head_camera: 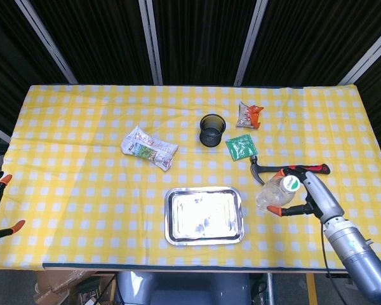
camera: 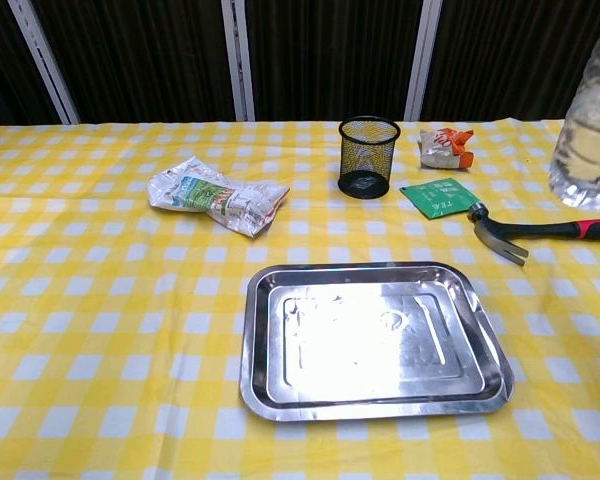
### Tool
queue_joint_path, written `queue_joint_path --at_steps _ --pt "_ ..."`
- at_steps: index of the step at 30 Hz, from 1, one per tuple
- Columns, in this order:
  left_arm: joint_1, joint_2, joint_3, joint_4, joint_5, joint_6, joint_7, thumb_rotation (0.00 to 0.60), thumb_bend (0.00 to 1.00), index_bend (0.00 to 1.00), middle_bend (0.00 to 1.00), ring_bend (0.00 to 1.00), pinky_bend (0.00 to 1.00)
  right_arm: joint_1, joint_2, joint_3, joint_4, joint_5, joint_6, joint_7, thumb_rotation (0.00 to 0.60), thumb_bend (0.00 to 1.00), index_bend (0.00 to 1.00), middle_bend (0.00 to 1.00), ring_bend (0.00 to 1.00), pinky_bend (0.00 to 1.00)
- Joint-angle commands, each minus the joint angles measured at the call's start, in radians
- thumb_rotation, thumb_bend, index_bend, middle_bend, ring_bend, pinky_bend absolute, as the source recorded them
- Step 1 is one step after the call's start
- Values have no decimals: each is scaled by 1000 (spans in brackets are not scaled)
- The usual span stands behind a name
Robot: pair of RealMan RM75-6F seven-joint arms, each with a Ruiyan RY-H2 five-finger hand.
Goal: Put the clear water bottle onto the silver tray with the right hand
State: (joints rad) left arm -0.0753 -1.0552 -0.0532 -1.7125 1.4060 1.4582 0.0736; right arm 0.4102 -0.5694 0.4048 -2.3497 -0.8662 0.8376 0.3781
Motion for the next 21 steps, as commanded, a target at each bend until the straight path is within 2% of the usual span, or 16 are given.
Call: queue_joint_path --at_steps 1,6,10,13,17,21 --pt "1 0 0 0 0 1 -1 600 190 43 0 0 0 5 135 79 -6 -27 -91 114 600 732 887 669 339 0" --pt "2 3 -2 1 -2 4 -7 600 190 43 0 0 0 14 230 108 -6 -30 -189 204 600 731 887 669 339 0" --pt "4 6 -3 1 2 8 -14 600 190 43 0 0 0 8 195 78 -6 -52 -208 210 600 732 887 669 339 0" --pt "7 8 -4 1 4 14 -21 600 190 43 0 0 0 -2 105 16 -6 -60 -167 148 600 733 887 669 339 0" --pt "8 6 -8 7 6 22 -23 600 190 42 0 0 0 3 -86 -98 -1 -9 -63 16 600 734 887 669 339 0" --pt "6 -1 -10 13 6 21 -16 600 190 43 0 0 0 26 -293 -175 85 45 5 -57 600 738 887 669 339 0"
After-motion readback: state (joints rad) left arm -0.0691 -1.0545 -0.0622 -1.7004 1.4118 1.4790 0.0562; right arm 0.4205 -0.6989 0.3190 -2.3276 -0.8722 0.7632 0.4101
